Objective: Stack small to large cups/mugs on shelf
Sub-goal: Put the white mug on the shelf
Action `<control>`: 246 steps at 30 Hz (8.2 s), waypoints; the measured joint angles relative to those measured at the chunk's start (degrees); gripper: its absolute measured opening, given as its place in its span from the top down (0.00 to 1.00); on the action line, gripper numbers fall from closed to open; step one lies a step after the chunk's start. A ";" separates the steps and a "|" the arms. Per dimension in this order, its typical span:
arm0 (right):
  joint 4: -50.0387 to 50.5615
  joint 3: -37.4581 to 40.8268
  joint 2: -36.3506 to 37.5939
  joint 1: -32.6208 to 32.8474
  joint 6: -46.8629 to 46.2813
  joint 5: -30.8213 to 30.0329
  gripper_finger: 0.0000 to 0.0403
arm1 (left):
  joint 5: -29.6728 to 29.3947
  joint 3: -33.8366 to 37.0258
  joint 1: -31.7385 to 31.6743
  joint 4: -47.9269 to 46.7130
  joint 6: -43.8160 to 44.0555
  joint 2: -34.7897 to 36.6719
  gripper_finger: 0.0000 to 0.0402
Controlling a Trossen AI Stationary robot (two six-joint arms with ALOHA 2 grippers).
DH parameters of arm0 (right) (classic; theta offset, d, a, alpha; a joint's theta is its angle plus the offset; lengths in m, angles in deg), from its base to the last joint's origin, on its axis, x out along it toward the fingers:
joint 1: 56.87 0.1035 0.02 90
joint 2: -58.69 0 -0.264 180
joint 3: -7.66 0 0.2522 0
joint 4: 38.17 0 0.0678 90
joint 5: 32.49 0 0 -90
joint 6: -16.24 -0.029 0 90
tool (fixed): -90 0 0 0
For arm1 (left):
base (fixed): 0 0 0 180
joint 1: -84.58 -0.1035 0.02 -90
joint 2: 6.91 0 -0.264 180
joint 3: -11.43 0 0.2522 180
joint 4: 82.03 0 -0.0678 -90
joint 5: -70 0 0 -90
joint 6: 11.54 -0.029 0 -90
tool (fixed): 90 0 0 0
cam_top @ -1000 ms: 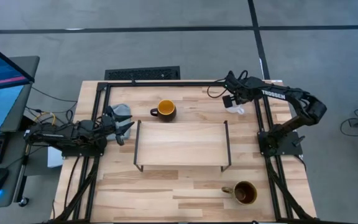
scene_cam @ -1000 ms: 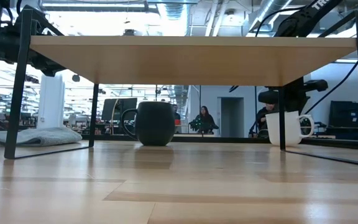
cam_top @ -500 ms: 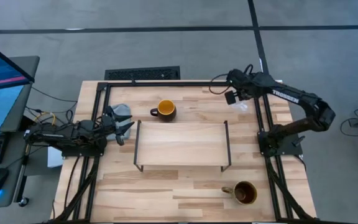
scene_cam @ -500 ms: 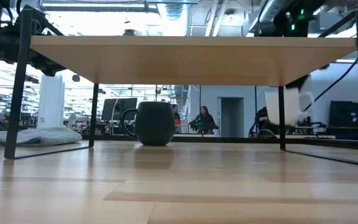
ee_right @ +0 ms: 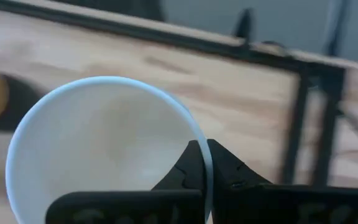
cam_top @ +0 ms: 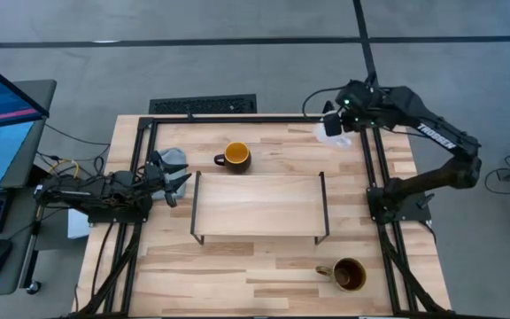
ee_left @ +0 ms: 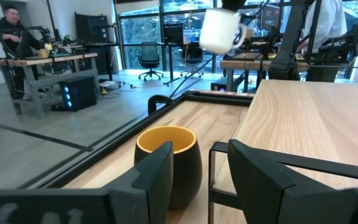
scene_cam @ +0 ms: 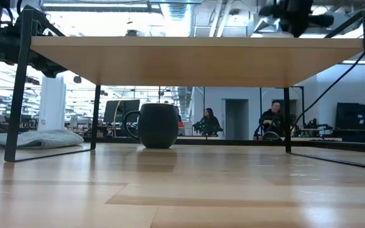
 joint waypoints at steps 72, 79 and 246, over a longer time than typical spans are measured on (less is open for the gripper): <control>8.80 -14.96 -26.84 42.82 -64.77 5.22 0.97 | 0.17 0.00 0.01 -0.04 -1.83 -3.76 0.64; 8.60 -14.94 -26.86 42.91 -66.08 5.37 0.97 | 0.17 0.00 0.02 -0.04 -1.83 -3.76 0.64; -5.14 -29.08 -34.01 40.81 -38.90 5.19 0.47 | 0.23 0.00 0.01 -0.02 1.26 -3.74 0.64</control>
